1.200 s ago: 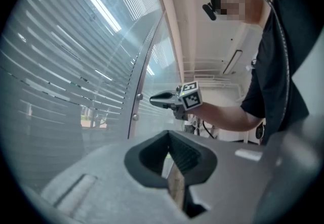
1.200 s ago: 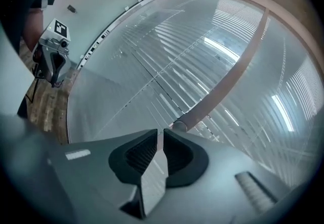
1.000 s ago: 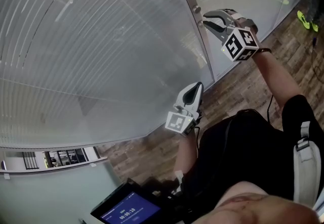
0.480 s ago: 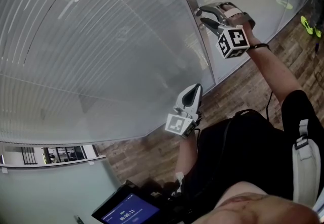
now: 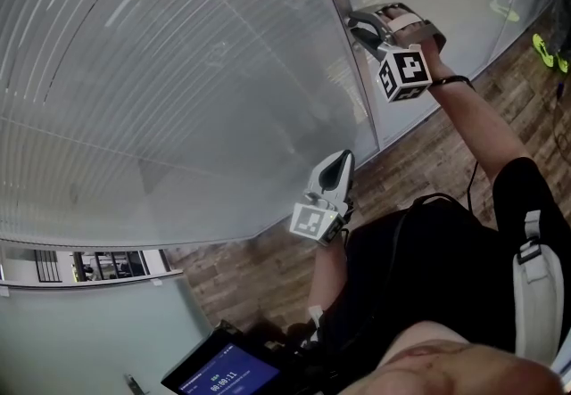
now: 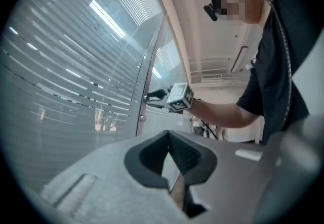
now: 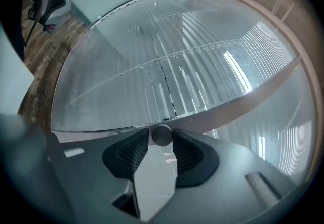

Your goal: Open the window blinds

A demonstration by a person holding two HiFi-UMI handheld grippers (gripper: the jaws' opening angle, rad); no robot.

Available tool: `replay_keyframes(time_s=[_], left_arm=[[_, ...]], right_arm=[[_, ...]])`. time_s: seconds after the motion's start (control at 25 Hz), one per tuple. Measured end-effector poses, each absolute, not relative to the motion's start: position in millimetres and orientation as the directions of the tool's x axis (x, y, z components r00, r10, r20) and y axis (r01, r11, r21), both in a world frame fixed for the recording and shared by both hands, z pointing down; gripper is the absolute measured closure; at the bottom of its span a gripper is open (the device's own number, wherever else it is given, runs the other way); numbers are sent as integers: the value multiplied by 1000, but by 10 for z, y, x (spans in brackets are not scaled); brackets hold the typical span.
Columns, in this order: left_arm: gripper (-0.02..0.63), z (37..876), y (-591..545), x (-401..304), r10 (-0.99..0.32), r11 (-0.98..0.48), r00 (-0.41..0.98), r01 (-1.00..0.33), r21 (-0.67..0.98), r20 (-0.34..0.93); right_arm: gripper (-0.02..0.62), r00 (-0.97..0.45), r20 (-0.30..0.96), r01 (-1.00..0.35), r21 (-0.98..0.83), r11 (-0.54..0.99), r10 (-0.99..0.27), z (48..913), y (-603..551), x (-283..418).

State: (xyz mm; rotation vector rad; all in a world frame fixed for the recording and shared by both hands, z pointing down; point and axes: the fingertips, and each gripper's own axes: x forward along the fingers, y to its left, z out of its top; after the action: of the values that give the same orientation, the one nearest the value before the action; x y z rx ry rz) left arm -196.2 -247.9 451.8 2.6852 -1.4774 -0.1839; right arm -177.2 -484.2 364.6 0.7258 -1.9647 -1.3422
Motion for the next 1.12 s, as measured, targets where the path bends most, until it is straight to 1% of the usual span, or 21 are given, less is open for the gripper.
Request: replay_keyframes(time_s=[0.16,0.24,0.56,0.88,1.12], left_arm=[[604,4522,-2459,-1966,-848,-530,525,-840,120,-72],[604,4502,-2455,-1970,-851,-526,521,-842,121,-73],[604,4495,-2443,-1943,-851,-525,521,-843,119,-66],[604,4522,-2399,-1941,-855,-518,515,-847,118,-57],[604,4595,-2344,-1949,-855,-518,517,-846,127,-41]], right_arm=[[454,-632,200,-76,946,317,-749,3649,-4881,-1771],[472,-628,197,-70,949,306,-753,3614,-4893,-1780],[474,-628,177,-83,953,291,-758,3600,-4885,-1788],[474,-622,158,-150,937,314,-767,3610,-4889,-1761],[474,-629,142,-270,882,386,-765,3582,-4885,-1795]])
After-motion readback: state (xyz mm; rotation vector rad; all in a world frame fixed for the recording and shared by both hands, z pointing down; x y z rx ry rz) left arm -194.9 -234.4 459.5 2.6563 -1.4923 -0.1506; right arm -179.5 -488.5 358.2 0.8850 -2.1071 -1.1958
